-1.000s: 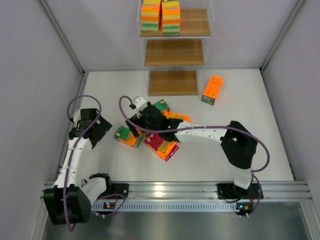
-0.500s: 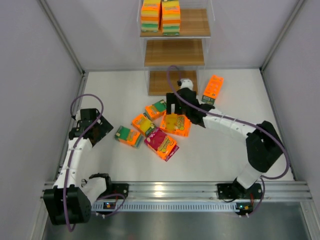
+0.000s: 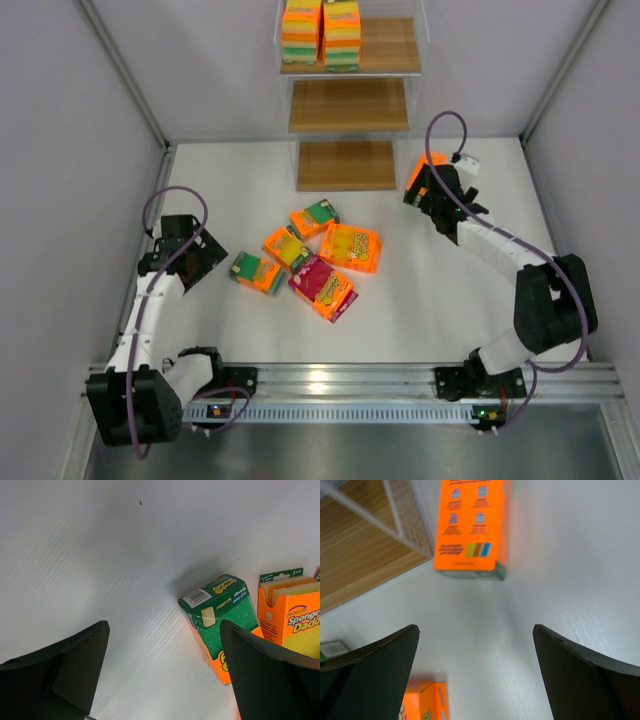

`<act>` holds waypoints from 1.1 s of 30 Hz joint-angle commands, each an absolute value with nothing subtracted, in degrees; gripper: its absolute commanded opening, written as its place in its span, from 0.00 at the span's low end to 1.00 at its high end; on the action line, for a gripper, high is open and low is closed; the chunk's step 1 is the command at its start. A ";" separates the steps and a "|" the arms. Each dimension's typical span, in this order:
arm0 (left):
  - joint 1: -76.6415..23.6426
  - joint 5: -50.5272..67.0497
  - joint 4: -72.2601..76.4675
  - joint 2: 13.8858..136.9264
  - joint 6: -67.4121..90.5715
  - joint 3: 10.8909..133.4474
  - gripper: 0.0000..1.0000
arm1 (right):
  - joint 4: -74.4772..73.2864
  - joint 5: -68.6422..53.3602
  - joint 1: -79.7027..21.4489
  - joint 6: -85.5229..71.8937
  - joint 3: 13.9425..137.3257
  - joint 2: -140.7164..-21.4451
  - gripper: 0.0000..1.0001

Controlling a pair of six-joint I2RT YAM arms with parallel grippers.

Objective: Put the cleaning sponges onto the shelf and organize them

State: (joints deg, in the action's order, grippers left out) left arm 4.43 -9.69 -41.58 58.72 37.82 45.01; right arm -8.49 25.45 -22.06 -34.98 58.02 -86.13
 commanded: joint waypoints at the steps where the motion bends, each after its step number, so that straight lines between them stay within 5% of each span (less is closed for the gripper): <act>1: 4.57 -10.63 -41.40 57.75 38.58 47.29 0.98 | -0.53 22.94 -16.18 -37.80 60.44 -89.89 0.99; 19: 4.66 -15.03 -40.08 61.61 41.22 47.81 0.98 | -17.31 21.44 -8.70 -34.90 104.30 -121.27 0.99; 33: 4.66 -15.21 -37.71 64.86 40.17 47.37 0.98 | -28.03 20.31 -8.44 -30.15 113.91 -128.93 0.99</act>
